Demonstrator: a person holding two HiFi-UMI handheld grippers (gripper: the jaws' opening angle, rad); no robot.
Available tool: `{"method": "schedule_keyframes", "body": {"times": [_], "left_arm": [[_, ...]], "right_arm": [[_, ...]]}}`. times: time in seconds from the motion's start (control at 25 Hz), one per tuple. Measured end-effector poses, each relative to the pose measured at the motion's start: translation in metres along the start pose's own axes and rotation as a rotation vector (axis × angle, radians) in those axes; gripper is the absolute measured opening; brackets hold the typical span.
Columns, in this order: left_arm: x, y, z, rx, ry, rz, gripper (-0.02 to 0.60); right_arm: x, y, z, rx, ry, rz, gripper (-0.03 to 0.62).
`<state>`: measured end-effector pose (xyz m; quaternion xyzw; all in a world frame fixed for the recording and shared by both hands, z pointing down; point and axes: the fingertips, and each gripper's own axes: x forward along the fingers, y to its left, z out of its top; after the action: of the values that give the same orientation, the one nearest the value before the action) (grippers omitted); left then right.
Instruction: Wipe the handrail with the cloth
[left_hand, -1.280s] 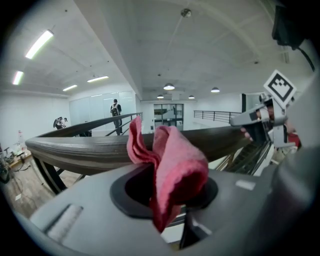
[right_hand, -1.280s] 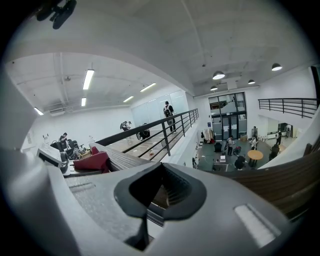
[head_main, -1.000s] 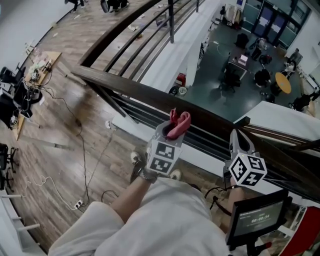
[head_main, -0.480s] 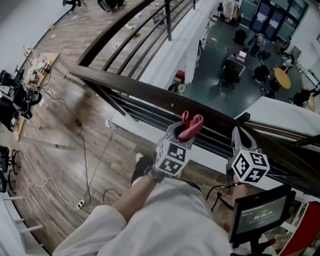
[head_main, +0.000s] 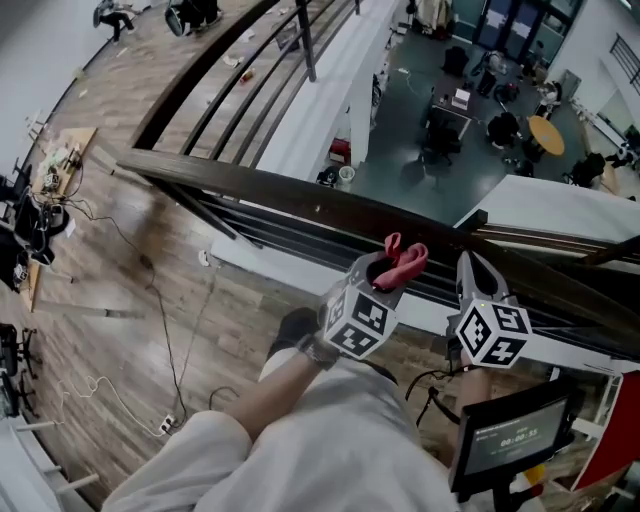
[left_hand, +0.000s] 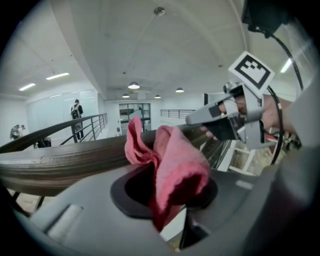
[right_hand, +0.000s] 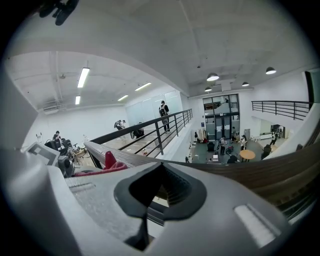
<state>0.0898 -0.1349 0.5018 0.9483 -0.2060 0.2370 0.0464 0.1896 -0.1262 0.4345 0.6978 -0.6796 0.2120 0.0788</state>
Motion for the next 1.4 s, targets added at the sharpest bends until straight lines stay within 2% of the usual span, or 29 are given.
{"method": "schedule_keyframes", "body": {"times": [0.28, 0.48, 0.68, 0.8, 0.92, 1.4], "left_arm": [[0.024, -0.061, 0.008, 0.083, 0.0, -0.197, 0.126], [0.039, -0.081, 0.008, 0.066, 0.011, -0.269, 0.126], [0.045, -0.079, 0.003, 0.086, 0.0, -0.232, 0.127], [0.044, -0.068, 0.001, 0.045, -0.015, -0.194, 0.127], [0.043, -0.057, 0.004, 0.039, -0.027, -0.166, 0.127], [0.032, -0.038, 0.007, -0.027, -0.044, -0.138, 0.127]], "right_arm": [[-0.021, -0.012, -0.004, 0.026, -0.012, -0.066, 0.003], [-0.035, -0.024, -0.013, 0.051, -0.016, -0.121, 0.003], [-0.039, -0.022, -0.016, 0.057, -0.014, -0.139, 0.003], [-0.037, -0.018, -0.014, 0.034, -0.014, -0.135, 0.003], [-0.035, -0.017, -0.012, 0.025, -0.014, -0.126, 0.003], [-0.022, -0.002, -0.008, 0.011, -0.004, -0.095, 0.003]]}}
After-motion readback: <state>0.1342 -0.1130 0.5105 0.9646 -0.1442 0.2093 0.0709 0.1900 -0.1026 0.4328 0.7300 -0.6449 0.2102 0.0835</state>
